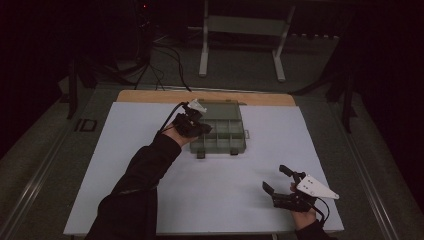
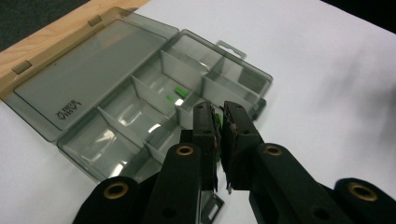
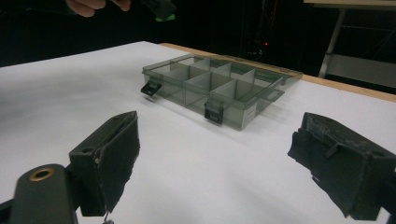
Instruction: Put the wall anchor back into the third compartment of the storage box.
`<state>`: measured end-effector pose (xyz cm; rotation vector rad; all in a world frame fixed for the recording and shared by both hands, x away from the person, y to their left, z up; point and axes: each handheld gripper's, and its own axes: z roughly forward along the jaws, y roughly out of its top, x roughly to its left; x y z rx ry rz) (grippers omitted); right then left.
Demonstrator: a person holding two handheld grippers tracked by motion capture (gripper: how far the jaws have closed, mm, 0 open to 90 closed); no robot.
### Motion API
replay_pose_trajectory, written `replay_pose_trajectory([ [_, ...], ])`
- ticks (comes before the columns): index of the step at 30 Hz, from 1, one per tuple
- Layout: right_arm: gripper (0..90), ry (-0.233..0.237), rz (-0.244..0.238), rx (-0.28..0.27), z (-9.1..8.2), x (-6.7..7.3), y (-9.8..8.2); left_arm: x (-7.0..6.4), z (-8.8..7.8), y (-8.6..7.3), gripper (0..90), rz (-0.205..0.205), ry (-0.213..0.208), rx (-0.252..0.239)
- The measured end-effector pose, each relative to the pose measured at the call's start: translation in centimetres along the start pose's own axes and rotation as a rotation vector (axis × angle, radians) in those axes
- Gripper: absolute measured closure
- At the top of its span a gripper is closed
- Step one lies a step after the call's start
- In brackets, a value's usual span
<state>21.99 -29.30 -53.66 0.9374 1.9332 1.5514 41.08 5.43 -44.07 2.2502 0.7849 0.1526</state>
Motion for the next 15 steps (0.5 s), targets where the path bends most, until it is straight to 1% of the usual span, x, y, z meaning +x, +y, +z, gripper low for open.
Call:
replay_pose_trajectory([
  [1,13.3,0.0,0.0,0.0,0.0,0.0,0.0,0.1,0.2,0.2,83.9,-0.007,0.009,-0.002],
  [2,13.3,0.0,0.0,0.0,0.0,0.0,0.0,0.1,0.2,0.2,83.9,-0.007,0.009,-0.002],
  [4,13.3,0.001,0.002,-0.001,0.0,0.0,0.0,0.2,0.7,0.5,83.8,-0.023,0.008,-0.01],
  [5,13.3,0.001,0.002,0.0,0.0,0.0,0.0,0.2,0.9,0.6,83.9,-0.029,0.015,-0.008],
  [6,13.3,0.001,0.001,0.0,0.0,0.0,0.0,0.4,1.4,1.0,83.8,-0.05,0.015,-0.017],
  [7,13.3,0.002,0.002,0.001,0.0,0.0,0.0,0.4,1.6,1.2,83.9,-0.059,0.02,-0.02],
  [9,13.3,0.002,0.002,0.002,0.0,0.0,0.0,0.4,2.1,1.5,83.8,-0.073,0.02,-0.034],
  [10,13.3,0.003,0.0,0.001,0.0,-0.1,0.0,0.4,2.3,1.7,83.8,-0.078,0.027,-0.036],
  [12,13.2,0.003,0.004,0.001,0.0,-0.1,0.0,0.5,2.5,1.8,83.8,-0.084,0.028,-0.038],
  [13,13.2,0.003,0.004,0.001,0.0,-0.1,0.0,0.5,3.0,2.2,83.8,-0.106,0.039,-0.052],
  [14,13.2,0.002,0.005,0.001,0.0,-0.1,0.0,0.5,3.2,2.3,83.8,-0.111,0.049,-0.048],
  [15,13.2,0.002,0.005,0.001,0.0,-0.1,0.0,0.5,3.2,2.3,83.8,-0.111,0.049,-0.048],
])
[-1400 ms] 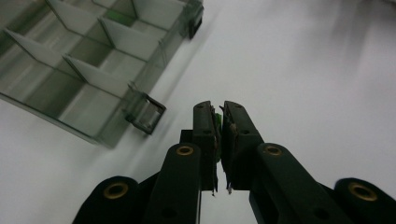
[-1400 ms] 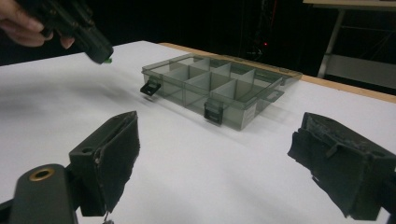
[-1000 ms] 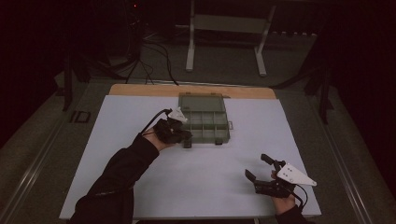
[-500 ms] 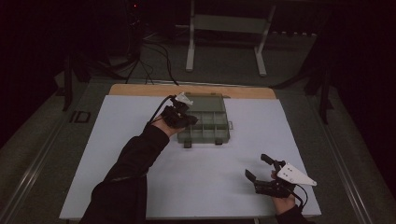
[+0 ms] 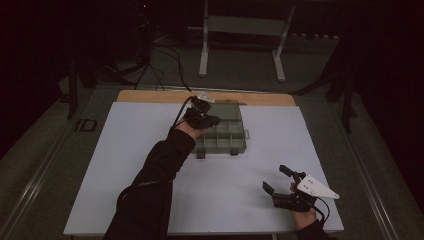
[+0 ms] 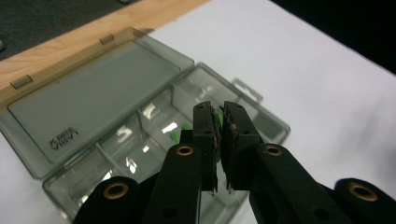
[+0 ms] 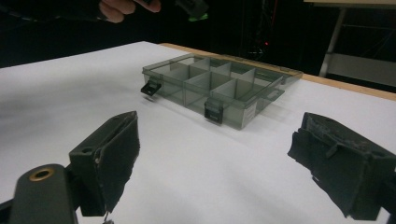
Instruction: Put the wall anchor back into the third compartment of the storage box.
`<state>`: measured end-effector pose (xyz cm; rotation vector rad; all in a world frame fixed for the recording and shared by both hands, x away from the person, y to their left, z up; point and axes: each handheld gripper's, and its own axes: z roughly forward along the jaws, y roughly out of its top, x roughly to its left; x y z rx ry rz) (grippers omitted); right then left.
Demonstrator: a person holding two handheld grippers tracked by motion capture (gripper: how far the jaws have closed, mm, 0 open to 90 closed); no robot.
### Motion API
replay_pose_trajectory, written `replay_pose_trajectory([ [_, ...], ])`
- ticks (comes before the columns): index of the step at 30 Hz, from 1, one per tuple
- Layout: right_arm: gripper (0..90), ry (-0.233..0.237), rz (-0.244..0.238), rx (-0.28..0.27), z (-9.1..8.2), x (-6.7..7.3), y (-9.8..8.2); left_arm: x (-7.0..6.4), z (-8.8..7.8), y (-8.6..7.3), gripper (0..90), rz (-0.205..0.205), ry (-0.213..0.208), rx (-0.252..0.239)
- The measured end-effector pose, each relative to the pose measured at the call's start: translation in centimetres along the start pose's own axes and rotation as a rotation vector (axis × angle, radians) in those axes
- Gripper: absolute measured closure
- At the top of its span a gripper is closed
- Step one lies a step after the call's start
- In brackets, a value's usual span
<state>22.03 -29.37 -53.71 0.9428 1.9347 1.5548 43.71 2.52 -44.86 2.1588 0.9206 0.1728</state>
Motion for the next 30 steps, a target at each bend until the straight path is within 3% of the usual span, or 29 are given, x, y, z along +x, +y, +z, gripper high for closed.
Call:
replay_pose_trajectory([
  [7,13.3,0.0,-0.001,-0.003,0.0,-0.1,0.0,0.0,1.3,0.6,83.8,-0.058,0.023,-0.036],
  [8,13.3,0.0,0.002,-0.002,0.0,-0.1,0.0,0.2,2.0,0.7,83.8,-0.087,0.038,-0.041],
  [16,13.3,-0.001,0.007,-0.005,-0.1,-0.2,0.0,0.5,4.1,0.4,83.7,-0.172,0.081,-0.046],
  [30,13.3,0.0,0.015,-0.009,-0.2,-0.3,0.0,0.4,7.1,-0.2,83.6,-0.228,0.125,-0.001],
])
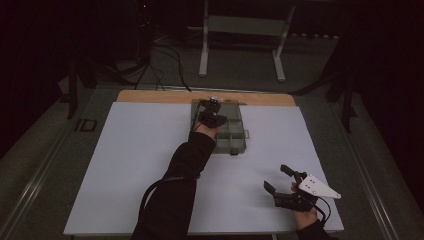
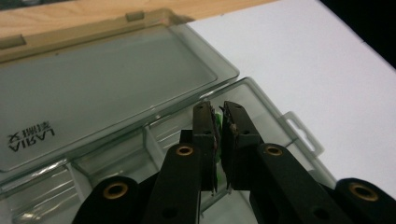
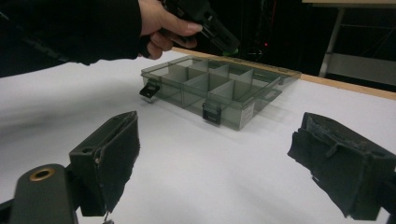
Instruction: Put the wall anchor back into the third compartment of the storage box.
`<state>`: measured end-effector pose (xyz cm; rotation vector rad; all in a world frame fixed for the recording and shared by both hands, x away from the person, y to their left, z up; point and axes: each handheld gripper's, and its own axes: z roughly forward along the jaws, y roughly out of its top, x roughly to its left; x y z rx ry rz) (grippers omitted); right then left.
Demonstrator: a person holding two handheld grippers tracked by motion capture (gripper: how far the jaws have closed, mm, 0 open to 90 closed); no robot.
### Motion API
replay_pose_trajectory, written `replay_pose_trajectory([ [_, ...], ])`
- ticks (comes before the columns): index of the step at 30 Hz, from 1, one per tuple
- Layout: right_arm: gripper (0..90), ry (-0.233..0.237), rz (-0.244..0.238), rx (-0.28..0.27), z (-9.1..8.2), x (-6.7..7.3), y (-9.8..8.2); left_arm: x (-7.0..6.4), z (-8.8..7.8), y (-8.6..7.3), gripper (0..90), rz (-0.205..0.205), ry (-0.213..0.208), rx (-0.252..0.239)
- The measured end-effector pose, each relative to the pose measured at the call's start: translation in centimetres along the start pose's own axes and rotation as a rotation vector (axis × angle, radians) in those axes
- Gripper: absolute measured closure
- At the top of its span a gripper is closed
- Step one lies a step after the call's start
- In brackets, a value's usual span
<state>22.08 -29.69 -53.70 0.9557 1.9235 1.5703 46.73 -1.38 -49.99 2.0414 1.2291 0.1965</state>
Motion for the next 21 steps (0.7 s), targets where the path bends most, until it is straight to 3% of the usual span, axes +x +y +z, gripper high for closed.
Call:
replay_pose_trajectory([
  [8,13.3,0.001,-0.001,0.006,0.1,0.0,0.0,-0.1,1.2,-0.6,82.8,-0.001,0.012,0.036],
  [10,13.3,0.0,-0.002,0.007,0.1,0.0,0.0,-0.1,1.2,-0.6,73.5,-0.007,0.006,0.035],
  [15,13.3,-0.002,-0.003,0.005,0.0,-0.1,-0.1,-0.1,0.7,-0.3,54.1,-0.005,0.036,0.033],
  [18,13.3,-0.002,-0.003,0.004,0.0,-0.1,-0.1,-0.1,0.4,-0.3,49.5,0.001,0.044,0.039],
  [21,13.3,-0.002,-0.004,0.006,0.0,0.0,0.0,-0.2,0.2,-0.3,33.2,0.007,0.05,0.048],
])
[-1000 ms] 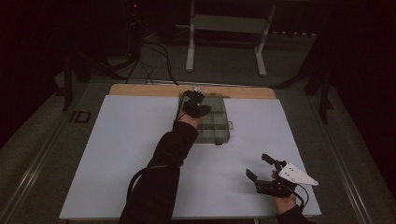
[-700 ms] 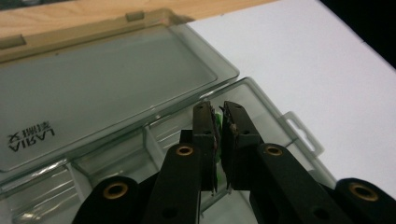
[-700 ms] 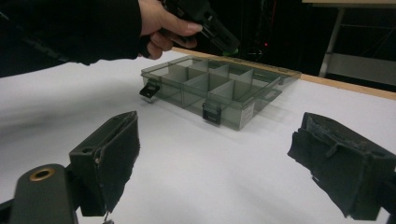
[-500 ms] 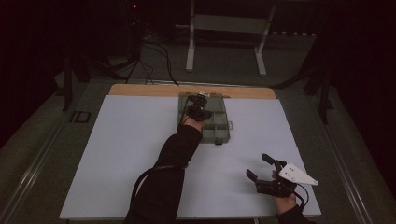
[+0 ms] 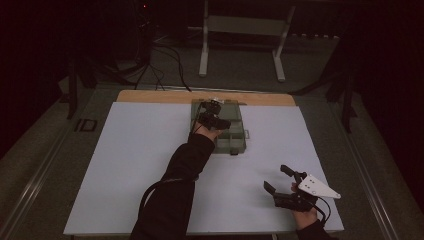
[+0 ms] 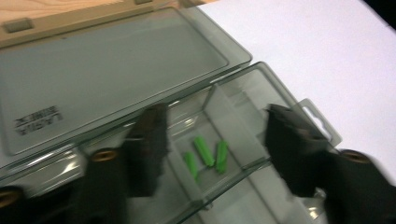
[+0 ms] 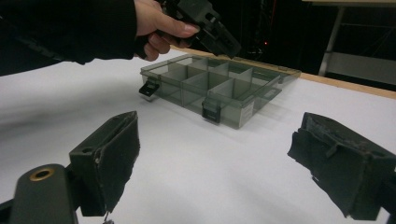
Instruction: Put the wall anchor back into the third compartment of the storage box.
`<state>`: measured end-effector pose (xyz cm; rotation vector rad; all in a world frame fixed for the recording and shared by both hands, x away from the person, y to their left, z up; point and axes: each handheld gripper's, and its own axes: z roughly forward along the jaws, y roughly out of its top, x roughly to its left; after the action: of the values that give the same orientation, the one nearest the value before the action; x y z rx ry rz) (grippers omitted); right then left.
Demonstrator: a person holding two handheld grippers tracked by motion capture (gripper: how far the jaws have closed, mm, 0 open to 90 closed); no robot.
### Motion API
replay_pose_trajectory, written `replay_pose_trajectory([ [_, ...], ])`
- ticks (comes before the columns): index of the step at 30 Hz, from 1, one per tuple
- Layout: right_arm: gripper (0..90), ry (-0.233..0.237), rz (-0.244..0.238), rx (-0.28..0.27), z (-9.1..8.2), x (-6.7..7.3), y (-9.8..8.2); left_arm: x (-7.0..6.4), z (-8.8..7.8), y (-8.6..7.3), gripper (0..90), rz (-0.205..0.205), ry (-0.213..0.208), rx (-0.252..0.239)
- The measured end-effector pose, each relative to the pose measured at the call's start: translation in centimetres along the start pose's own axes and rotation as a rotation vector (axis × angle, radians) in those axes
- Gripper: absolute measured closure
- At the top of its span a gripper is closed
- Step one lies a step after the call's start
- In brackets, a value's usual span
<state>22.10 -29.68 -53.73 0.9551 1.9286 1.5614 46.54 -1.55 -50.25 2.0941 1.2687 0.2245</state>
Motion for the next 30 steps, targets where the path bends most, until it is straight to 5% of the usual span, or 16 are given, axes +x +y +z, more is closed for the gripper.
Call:
replay_pose_trajectory([
  [5,13.3,-0.003,-0.002,0.001,0.0,0.0,0.0,-0.1,-1.0,0.2,16.3,0.012,0.015,-0.002],
  [15,13.3,-0.005,-0.007,0.004,0.0,0.0,0.0,0.5,-3.7,0.2,0.6,0.023,-0.016,-0.011],
  [23,13.3,-0.007,-0.008,0.008,0.0,0.1,0.0,0.7,-5.6,-0.2,0.0,0.038,-0.03,-0.027],
  [30,13.3,-0.005,-0.01,0.008,0.1,0.1,0.0,0.9,-7.6,-0.9,0.0,0.065,-0.089,-0.036],
])
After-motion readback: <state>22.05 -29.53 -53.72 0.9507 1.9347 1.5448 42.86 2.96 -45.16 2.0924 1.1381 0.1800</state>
